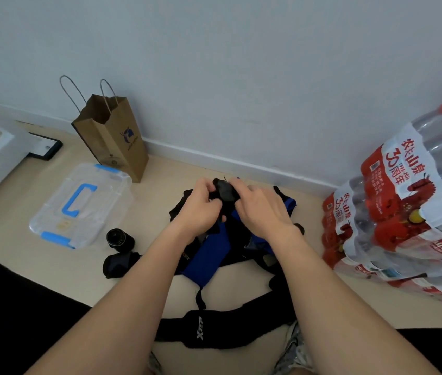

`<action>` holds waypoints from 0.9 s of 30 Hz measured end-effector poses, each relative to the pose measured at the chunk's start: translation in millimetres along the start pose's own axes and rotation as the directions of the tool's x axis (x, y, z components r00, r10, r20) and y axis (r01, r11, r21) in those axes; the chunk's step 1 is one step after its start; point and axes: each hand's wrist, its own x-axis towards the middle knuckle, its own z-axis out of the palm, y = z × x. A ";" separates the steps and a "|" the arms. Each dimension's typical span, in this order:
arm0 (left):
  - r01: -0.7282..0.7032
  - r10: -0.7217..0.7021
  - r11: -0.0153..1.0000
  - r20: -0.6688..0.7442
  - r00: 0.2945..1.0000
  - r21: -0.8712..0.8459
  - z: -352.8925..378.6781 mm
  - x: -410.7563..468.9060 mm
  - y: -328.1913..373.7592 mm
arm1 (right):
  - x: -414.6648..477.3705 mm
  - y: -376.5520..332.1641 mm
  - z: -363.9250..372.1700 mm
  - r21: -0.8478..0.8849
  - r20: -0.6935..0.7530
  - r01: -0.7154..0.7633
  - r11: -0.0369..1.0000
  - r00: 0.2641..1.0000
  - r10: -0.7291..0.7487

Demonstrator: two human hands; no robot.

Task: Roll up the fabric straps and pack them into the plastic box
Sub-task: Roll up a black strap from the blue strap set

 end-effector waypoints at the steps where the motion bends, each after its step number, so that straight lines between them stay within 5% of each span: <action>1: 0.052 -0.053 0.993 -0.007 0.999 -0.107 0.3 0.6 -0.5 | -3.7 -2.4 2.2 -0.022 -0.035 0.001 1.000 0.999 -0.002; 6: -0.002 -0.007 0.984 -0.049 0.999 -0.176 2.8 -4.1 -3.9 | -18.1 -13.0 12.8 -0.049 -0.207 0.100 0.994 0.972 -0.108; 12: -0.043 0.037 0.995 -0.061 0.997 -0.091 4.5 -12.3 -3.4 | -20.1 -14.5 16.1 0.047 -0.146 0.148 0.988 0.979 -0.140; 18: -0.049 0.049 0.999 -0.009 0.999 0.009 -4.9 -12.2 -8.0 | -3.5 -7.2 3.9 0.363 -0.058 -0.177 0.915 0.976 0.211; 20: -0.061 0.061 0.997 0.009 0.998 0.039 -8.6 -12.6 -11.7 | 2.3 8.9 -1.2 0.386 -0.020 -0.411 0.826 0.891 0.453; 23: -0.008 0.004 0.999 -0.103 0.995 -0.040 -13.6 -13.1 -15.5 | 2.8 42.7 -10.8 0.514 0.012 -0.665 0.541 0.636 0.771; 25: 0.037 -0.065 0.987 -0.179 0.982 -0.154 -17.5 -11.6 -13.3 | 1.9 53.6 -14.9 0.684 0.074 -0.654 0.323 0.503 0.861; 27: 0.023 -0.067 0.977 -0.201 0.977 -0.214 -20.3 -10.3 -3.5 | 3.6 52.3 -16.5 0.815 0.106 -0.540 0.211 0.496 0.862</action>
